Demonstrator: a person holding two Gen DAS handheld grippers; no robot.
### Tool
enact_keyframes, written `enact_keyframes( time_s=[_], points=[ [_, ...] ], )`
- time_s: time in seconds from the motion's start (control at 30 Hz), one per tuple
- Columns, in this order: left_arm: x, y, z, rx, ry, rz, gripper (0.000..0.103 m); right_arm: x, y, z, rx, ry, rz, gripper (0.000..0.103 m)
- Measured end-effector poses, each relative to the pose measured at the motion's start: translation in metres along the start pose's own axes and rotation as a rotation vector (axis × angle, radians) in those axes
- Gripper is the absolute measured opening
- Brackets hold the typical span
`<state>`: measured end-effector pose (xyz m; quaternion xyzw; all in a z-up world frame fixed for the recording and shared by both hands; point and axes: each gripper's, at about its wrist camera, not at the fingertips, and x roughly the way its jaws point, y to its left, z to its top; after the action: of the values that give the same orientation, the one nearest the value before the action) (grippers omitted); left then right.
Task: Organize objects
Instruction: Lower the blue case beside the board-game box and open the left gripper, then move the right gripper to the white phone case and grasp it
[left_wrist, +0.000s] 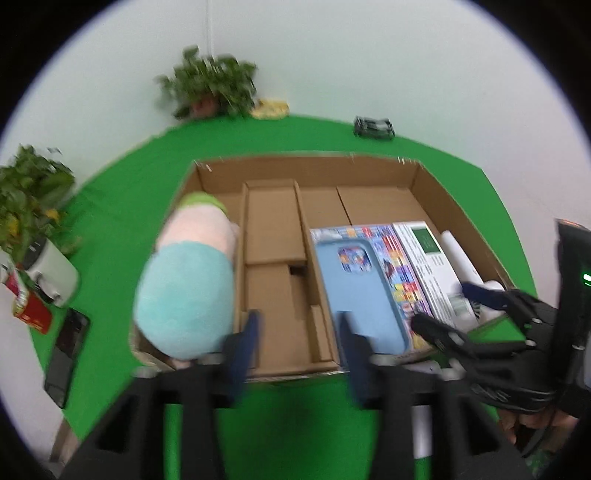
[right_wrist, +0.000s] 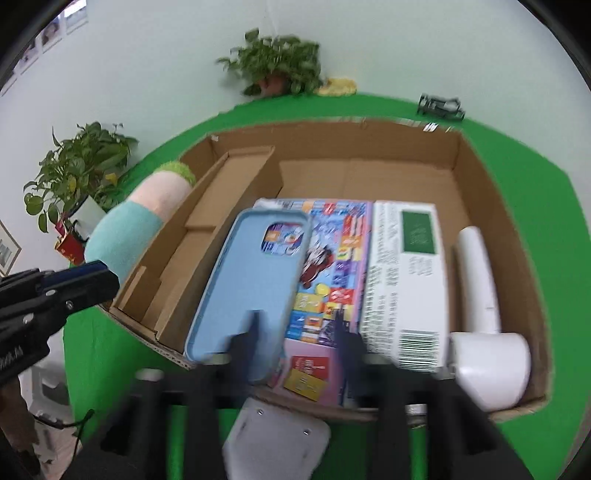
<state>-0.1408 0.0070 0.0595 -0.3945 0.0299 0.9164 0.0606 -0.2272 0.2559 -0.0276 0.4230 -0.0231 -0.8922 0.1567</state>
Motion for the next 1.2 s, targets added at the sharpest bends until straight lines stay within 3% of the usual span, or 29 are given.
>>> enact_keyframes(
  time_s=[0.03,0.1,0.23,0.47,0.73,0.93,1.07,1.2],
  points=[
    [-0.01,-0.001,-0.002,0.0,-0.06,0.039,0.091,-0.012,-0.002,-0.003,-0.008,-0.044,-0.008,0.103],
    [-0.03,-0.004,-0.008,0.004,-0.187,0.081,0.091,-0.035,-0.003,-0.011,-0.034,-0.125,-0.047,0.103],
    [-0.053,-0.002,-0.014,-0.05,-0.271,0.045,0.091,-0.075,-0.003,-0.029,-0.026,-0.239,-0.084,0.103],
    [-0.074,-0.006,-0.024,-0.068,-0.33,-0.018,0.091,-0.099,0.006,-0.052,-0.041,-0.221,-0.144,0.103],
    [-0.081,-0.016,-0.035,-0.042,-0.327,-0.031,0.091,-0.12,0.007,-0.064,-0.023,-0.239,-0.179,0.103],
    [-0.07,-0.014,-0.036,-0.079,-0.246,-0.153,0.091,-0.124,0.003,-0.069,-0.011,-0.235,-0.152,0.103],
    [-0.034,-0.012,-0.04,-0.101,-0.034,-0.372,0.091,-0.118,0.0,-0.079,-0.028,-0.199,-0.051,0.103],
    [0.007,-0.024,-0.051,-0.094,0.147,-0.511,0.091,-0.094,0.001,-0.099,0.018,-0.053,0.152,0.103]
  ],
)
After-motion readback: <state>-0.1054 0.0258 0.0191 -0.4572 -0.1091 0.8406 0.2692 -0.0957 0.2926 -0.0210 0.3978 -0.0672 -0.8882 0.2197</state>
